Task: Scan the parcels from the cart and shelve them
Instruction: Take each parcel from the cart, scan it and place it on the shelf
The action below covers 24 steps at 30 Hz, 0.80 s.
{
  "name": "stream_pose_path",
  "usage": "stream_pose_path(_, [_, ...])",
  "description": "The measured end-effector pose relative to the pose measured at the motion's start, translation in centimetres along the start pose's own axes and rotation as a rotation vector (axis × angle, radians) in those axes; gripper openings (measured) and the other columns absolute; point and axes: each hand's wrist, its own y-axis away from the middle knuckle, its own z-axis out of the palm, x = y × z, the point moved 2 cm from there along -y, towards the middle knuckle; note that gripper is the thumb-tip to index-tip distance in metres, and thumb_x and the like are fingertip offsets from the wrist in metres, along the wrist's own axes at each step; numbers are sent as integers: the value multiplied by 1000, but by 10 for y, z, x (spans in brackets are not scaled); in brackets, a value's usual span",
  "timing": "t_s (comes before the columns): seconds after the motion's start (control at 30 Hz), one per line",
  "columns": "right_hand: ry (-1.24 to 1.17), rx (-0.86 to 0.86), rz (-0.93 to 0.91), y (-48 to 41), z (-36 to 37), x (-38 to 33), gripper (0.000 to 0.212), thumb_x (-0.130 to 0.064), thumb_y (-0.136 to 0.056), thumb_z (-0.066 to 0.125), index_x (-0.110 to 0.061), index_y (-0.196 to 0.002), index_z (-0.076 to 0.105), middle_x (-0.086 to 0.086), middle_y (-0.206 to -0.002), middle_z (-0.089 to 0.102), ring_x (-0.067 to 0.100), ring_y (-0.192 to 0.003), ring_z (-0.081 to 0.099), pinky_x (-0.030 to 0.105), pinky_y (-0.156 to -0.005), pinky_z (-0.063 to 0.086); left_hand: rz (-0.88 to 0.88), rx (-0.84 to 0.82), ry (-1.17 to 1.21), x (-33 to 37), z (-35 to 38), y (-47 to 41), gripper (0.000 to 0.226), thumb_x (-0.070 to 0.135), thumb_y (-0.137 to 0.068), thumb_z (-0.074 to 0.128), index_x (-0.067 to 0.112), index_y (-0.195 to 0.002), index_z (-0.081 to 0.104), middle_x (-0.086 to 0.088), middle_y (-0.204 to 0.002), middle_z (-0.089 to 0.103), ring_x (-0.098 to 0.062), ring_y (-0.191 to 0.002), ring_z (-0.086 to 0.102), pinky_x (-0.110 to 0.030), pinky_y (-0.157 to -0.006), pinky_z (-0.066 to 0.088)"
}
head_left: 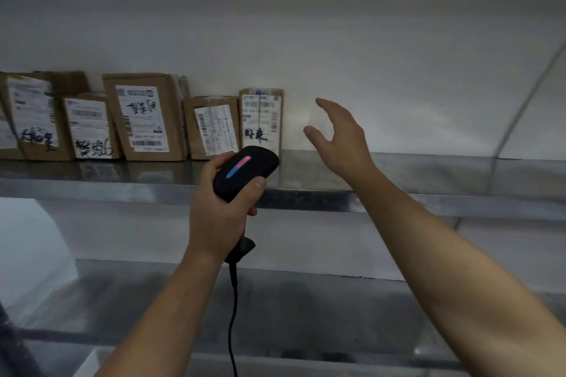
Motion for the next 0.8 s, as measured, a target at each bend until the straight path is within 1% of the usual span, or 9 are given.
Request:
stream_pose_path(0.03, [12,5,-3,7,-8,5,56,-34,-100,61,-20,-151,42,5,-156,42,20,-147,32,41,-121,26,-1,-19,4,0,9,2,61,53,-66,77,35,-120,58,-16,-113,67,-23,-73,68,-22,-59,55])
stream_pose_path(0.1, [39,12,4,21,-27,18,55,-39,-99,59,-22,-150,44,7,-158,40,24,-150,27,46,-122,23,-2,-52,3,0,29,6,64,53,-66,76,32,-124,57,-19,-115,65,-25,-76,68,-22,-59,55])
stream_pose_path(0.23, [87,53,35,52,-76,41,56,-46,-96,54,-21,-146,50,7,-157,42,25,-150,28,45,-122,25,-15,-97,50,2,77,20,67,50,-67,77,27,-127,57,-15,-115,67,-23,-77,70,-25,-59,56])
stream_pose_path(0.33, [138,66,67,78,-119,64,54,-45,-97,52,-20,-145,51,6,-157,42,24,-151,26,45,-122,24,-35,-142,85,3,121,37,64,47,-68,77,28,-126,58,-13,-110,69,-24,-72,70,-29,-59,56])
stream_pose_path(0.47, [220,106,134,117,-175,98,48,-38,-100,56,-20,-145,52,3,-157,42,19,-150,27,23,-115,18,-66,-210,121,5,180,65,65,46,-66,76,27,-126,58,-15,-106,70,-24,-63,66,-25,-56,53])
stream_pose_path(0.6, [261,139,217,165,-234,135,49,-40,-98,56,-18,-142,55,4,-153,46,18,-146,36,21,-112,24,-98,-308,153,6,249,103,64,49,-64,75,32,-123,58,-15,-106,70,-21,-67,65,-22,-56,52])
stream_pose_path(0.63, [277,155,239,178,-249,143,48,-40,-98,56,-17,-141,56,5,-152,47,18,-144,37,18,-111,25,-108,-336,155,4,266,113,64,49,-64,75,31,-123,58,-13,-106,70,-20,-68,66,-21,-56,53])
stream_pose_path(0.73, [316,206,314,219,-289,165,49,-39,-96,56,-15,-138,59,6,-149,50,18,-142,40,1,-105,18,-128,-420,159,0,315,142,68,46,-65,77,24,-127,59,-9,-106,71,-19,-66,66,-22,-57,53])
stream_pose_path(0.8, [345,227,372,249,-313,179,50,-40,-95,55,-14,-138,59,8,-148,51,19,-141,40,2,-106,17,-144,-482,158,-2,346,163,65,41,-68,79,24,-127,59,-5,-107,70,-20,-67,66,-21,-56,53])
